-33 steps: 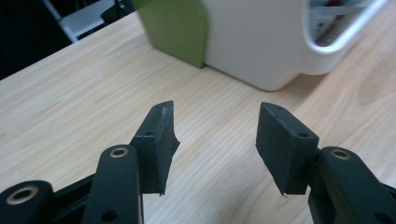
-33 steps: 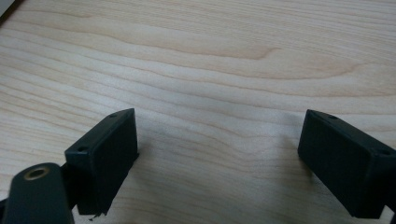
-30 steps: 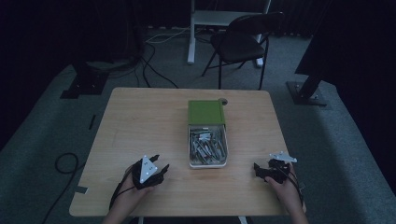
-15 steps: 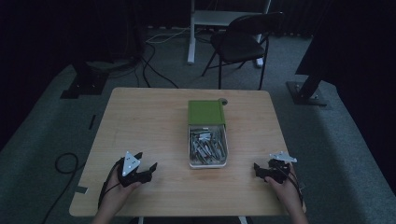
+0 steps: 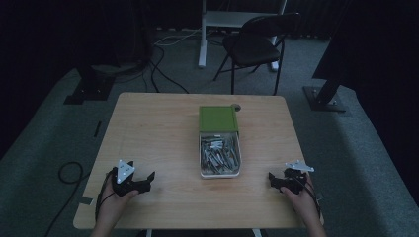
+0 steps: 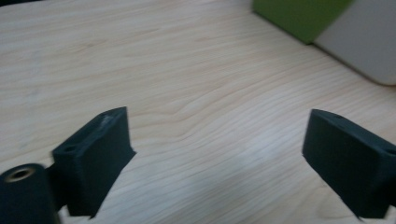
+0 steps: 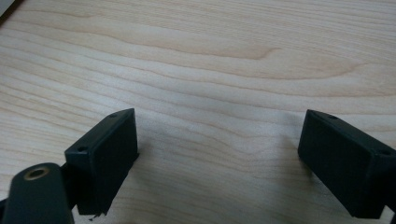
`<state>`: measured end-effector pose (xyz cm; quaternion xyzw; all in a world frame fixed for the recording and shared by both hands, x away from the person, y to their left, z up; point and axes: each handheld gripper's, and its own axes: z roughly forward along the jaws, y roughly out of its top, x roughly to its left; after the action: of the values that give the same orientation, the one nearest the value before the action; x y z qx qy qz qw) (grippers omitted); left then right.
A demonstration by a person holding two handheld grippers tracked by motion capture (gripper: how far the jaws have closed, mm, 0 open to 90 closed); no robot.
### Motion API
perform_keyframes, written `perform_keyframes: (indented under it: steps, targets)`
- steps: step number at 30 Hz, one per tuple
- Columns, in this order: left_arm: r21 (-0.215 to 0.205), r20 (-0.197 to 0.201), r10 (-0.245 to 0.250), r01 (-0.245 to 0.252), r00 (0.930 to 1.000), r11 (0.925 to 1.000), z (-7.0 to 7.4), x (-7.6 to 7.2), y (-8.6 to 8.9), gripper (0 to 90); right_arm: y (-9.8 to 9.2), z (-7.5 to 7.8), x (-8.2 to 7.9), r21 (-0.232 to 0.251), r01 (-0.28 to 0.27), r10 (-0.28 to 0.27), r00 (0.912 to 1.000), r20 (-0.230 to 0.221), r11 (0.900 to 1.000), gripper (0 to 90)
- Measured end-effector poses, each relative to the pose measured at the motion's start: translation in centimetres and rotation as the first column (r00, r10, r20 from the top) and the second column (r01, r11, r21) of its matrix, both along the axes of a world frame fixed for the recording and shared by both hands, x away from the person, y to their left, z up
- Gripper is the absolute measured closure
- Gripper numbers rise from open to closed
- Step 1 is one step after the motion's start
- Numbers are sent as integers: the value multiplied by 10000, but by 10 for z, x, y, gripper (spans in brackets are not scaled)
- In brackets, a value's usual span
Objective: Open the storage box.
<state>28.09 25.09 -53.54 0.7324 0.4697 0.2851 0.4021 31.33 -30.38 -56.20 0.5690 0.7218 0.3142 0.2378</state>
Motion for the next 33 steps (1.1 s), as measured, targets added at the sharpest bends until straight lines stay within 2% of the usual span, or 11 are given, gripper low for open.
perform_keyframes:
  steps: [1, 5, 9, 10, 11, 15, 21, 24, 27, 28, 33]
  targets:
    - [43, -45, 57, -57, 10000, 10000, 0, 0, 2, 24, 0, 0, 0, -1, -1, 1, 10000, 1, 10000, 116]
    - [81, -382, 350, -347, 9987, 9994, -1, -1, 8, 24, 0, 0, 0, 2, 1, -1, 10000, 1, 10000, 116]
    - [255, -938, 734, -714, 9929, 9971, -3, -1, 15, 23, 0, 0, 0, 0, 1, -1, 10000, 1, 10000, 116]
    - [255, -938, 734, -714, 9929, 9971, -3, -1, 15, 24, 0, 0, 0, 1, 1, -1, 10000, 0, 10000, 116]
    - [327, -1327, 968, -933, 9864, 9951, -5, 0, 19, 24, 0, 0, 0, 0, -1, 1, 10000, 0, 10000, 116]
    - [548, -1810, 1180, -1098, 9764, 9924, -10, 0, 25, 24, 0, 0, 0, -2, 0, 0, 10000, -1, 10000, 116]
    - [927, -2020, 1379, -1212, 9696, 9883, -13, 0, 30, 24, 0, 0, 0, 4, 1, -1, 10000, -5, 10000, 115]
    - [987, -2073, 1526, -1345, 9663, 9860, -15, 1, 33, 24, 0, 0, 0, 1, -3, 3, 10000, -7, 10000, 115]
    - [1017, -2215, 1482, -1283, 9638, 9865, -18, 2, 34, 24, 0, 0, 0, 1, -2, 2, 10000, -13, 10000, 115]
    - [1149, -2262, 1470, -1235, 9629, 9857, -19, 2, 35, 24, 0, 0, 0, 3, -2, 2, 10000, -12, 10000, 115]
    - [1108, -2294, 1404, -1175, 9632, 9869, -21, 4, 36, 24, 0, 0, 1, 7, 120, -120, 9999, -30, 9999, 115]
